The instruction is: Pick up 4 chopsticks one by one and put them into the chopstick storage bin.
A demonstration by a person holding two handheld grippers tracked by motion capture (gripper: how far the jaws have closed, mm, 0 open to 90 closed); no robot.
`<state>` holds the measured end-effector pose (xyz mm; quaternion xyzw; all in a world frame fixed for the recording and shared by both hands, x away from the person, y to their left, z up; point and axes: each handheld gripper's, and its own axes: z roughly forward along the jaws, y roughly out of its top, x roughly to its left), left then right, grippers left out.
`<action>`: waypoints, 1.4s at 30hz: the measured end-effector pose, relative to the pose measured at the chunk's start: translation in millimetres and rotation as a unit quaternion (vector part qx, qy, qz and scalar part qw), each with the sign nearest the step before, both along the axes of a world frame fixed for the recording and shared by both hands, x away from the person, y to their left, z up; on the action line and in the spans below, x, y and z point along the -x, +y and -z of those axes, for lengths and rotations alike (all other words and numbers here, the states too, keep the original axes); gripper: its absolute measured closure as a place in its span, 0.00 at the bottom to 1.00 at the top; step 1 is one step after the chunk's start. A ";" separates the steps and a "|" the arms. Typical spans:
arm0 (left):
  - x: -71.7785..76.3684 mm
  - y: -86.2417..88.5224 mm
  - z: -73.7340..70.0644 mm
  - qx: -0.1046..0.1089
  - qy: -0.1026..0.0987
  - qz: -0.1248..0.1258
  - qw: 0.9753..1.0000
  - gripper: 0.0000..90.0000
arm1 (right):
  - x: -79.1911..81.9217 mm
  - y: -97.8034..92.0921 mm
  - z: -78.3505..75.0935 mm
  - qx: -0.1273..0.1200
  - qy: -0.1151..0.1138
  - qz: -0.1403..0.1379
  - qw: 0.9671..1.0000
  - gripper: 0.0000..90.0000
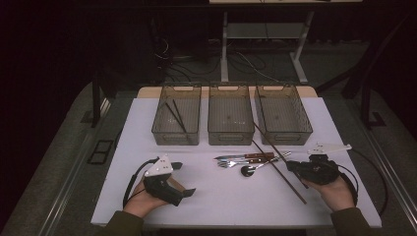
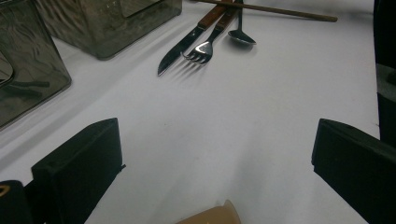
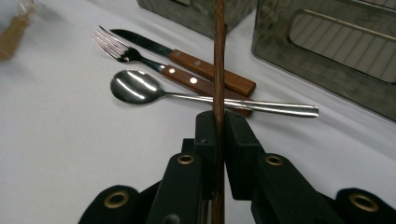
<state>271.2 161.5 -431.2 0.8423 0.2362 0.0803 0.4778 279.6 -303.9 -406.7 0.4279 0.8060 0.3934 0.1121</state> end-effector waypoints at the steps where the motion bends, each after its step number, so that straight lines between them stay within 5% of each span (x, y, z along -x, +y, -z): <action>1: 0.1 0.2 0.0 0.000 0.000 -0.001 1.000 0.01 | -0.6 0.8 -0.6 -0.004 0.000 -0.003 1.000 0.93; 42: 1.3 -0.2 -1.4 0.011 -0.001 -0.004 1.000 0.01 | -36.7 78.7 -19.2 -0.054 -0.014 -0.055 0.997 0.93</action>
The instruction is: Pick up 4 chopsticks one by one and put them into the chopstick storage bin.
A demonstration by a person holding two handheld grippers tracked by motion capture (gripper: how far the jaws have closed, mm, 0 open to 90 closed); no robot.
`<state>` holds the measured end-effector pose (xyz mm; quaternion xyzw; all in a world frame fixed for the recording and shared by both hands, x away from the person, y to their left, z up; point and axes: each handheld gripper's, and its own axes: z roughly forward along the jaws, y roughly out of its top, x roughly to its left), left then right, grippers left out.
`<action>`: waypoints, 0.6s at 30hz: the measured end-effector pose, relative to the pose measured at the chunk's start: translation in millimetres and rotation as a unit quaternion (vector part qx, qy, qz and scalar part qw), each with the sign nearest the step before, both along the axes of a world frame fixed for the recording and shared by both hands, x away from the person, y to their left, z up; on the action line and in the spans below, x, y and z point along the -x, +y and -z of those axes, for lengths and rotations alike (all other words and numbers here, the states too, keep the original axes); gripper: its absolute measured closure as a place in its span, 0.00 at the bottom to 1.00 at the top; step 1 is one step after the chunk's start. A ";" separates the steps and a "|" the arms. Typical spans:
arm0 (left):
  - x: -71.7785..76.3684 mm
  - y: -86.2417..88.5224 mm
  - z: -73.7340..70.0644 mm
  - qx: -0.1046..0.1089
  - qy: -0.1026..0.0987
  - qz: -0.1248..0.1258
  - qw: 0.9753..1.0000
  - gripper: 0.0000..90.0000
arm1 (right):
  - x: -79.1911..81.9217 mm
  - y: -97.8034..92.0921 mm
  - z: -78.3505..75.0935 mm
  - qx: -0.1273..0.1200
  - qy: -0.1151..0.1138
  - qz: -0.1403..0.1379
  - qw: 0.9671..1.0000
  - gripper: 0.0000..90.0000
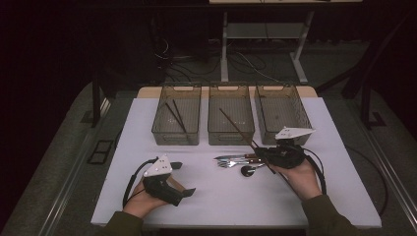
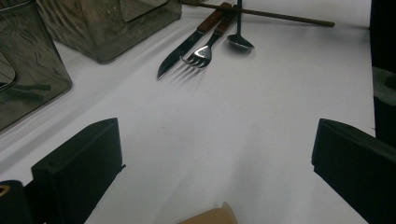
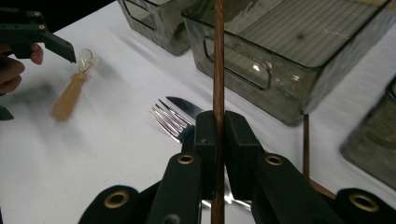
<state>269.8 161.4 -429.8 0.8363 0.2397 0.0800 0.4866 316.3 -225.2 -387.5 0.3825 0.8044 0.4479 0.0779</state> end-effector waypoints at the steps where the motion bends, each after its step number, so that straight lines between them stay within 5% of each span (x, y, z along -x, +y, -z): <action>1: 0.0 0.1 0.0 0.000 0.000 0.000 1.000 0.01 | -1.2 2.3 -0.1 -0.001 0.000 -0.001 1.000 0.93; 18: -0.6 1.2 -0.6 0.000 -0.002 0.003 1.000 0.01 | -27.4 36.8 -5.7 0.002 0.000 0.000 1.000 0.93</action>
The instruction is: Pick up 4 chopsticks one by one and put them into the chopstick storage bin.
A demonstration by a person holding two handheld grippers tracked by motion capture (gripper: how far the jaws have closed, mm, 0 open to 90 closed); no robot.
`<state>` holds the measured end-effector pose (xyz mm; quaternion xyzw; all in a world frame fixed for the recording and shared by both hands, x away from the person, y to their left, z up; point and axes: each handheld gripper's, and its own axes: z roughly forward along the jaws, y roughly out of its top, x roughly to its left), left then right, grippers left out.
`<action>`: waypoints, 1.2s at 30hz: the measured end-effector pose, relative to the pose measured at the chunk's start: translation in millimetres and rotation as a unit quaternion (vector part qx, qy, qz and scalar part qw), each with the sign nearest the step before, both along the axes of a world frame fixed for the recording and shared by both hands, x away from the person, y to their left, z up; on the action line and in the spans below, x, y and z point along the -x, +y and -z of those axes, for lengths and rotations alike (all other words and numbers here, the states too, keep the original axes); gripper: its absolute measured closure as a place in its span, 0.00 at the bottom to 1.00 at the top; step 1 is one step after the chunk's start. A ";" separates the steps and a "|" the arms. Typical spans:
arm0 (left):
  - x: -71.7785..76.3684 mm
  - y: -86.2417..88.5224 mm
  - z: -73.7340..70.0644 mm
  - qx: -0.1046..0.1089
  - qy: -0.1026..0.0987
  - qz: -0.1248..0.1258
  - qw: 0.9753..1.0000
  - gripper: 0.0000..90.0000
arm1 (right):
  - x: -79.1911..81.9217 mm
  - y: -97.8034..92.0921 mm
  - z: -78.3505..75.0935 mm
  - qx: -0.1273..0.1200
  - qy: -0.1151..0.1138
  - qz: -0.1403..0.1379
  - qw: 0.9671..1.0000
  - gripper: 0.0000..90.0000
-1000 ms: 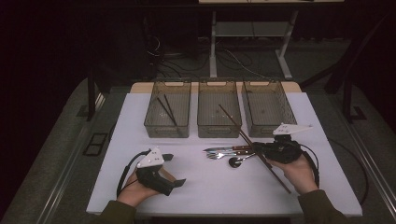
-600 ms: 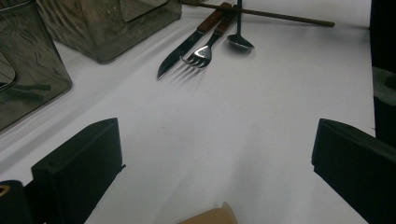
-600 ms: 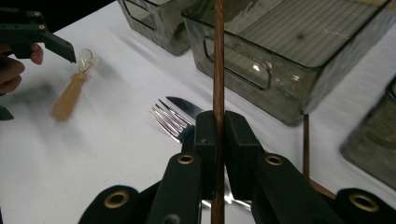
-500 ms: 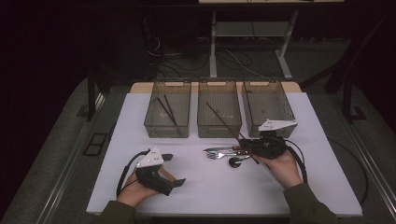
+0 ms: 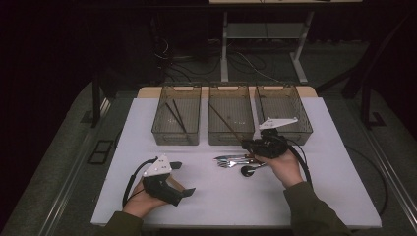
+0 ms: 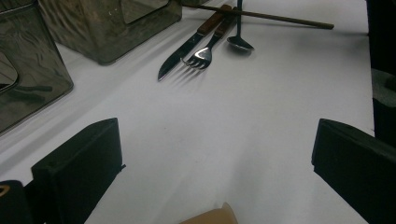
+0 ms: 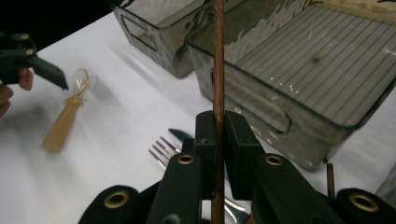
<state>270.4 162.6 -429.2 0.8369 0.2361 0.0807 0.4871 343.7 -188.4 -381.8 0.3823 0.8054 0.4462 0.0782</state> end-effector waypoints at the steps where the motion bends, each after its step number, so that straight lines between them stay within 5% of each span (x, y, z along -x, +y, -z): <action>1: 0.0 0.0 -0.1 0.000 0.000 0.000 1.000 0.01 | -1.9 1.7 -1.3 0.000 0.003 0.002 1.000 0.93; 20: 0.5 -0.9 -0.8 0.009 0.002 0.004 1.000 0.01 | -42.5 39.5 -19.1 -0.004 0.007 0.021 1.000 0.93; 36: -0.2 -1.6 -1.4 0.014 0.001 0.007 1.000 0.01 | -74.9 89.9 -32.0 0.003 0.004 0.030 1.000 0.93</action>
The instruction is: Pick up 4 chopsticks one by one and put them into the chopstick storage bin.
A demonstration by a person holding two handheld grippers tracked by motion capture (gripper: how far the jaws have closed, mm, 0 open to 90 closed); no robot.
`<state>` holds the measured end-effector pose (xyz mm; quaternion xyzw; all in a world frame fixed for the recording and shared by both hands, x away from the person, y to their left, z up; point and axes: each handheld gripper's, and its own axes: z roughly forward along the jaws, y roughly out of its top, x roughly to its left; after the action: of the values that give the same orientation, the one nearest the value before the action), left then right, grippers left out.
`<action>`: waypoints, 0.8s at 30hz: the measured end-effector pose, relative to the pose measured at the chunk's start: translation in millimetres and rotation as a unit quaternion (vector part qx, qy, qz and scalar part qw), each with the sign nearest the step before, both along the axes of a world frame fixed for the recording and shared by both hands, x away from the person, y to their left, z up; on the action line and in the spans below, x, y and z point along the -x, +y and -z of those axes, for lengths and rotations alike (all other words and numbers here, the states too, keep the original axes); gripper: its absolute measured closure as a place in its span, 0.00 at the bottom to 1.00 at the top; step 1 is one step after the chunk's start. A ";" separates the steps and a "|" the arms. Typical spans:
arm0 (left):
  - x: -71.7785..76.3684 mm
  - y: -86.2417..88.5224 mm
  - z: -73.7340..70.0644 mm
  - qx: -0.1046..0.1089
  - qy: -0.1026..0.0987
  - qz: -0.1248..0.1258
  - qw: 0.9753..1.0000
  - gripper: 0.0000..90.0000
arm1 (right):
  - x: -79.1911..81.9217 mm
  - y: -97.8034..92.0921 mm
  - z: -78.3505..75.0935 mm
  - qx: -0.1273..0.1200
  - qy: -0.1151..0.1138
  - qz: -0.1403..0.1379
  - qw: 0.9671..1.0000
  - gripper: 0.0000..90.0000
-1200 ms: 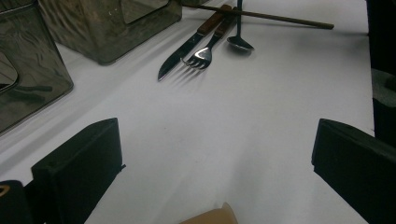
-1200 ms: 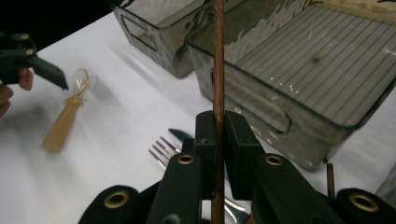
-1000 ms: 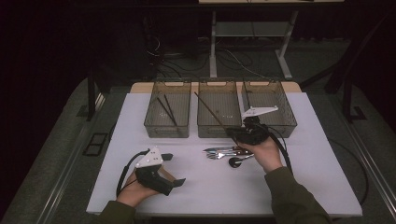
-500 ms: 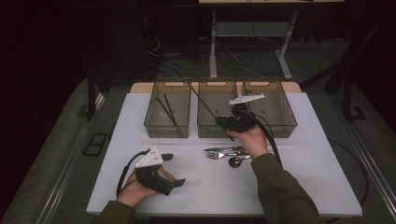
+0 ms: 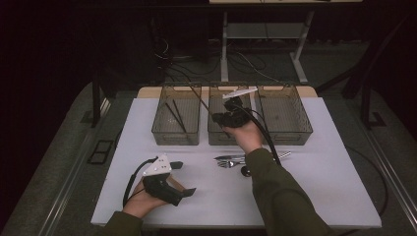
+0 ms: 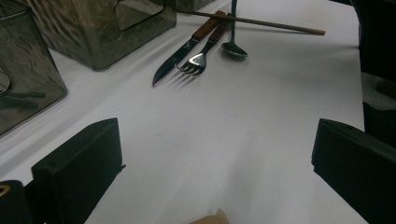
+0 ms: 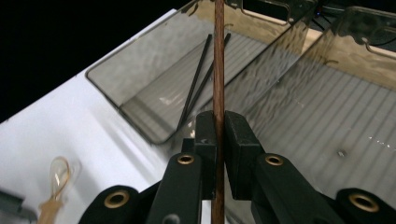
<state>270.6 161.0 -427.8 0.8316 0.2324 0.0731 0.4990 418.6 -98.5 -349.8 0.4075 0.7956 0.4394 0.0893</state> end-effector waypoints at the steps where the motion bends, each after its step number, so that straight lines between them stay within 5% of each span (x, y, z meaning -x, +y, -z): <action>1: -0.1 0.2 -0.2 -0.003 -0.001 0.001 1.000 0.01 | -2.6 3.2 -0.3 0.000 -0.002 0.001 1.000 0.93; 24: -0.2 0.4 -0.4 -0.001 0.004 0.006 1.000 0.01 | -41.1 72.1 5.2 0.014 0.003 0.004 1.000 0.93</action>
<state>270.8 161.4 -427.4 0.8338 0.2288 0.0670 0.4979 459.6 -26.3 -355.0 0.4108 0.8003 0.4266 0.0940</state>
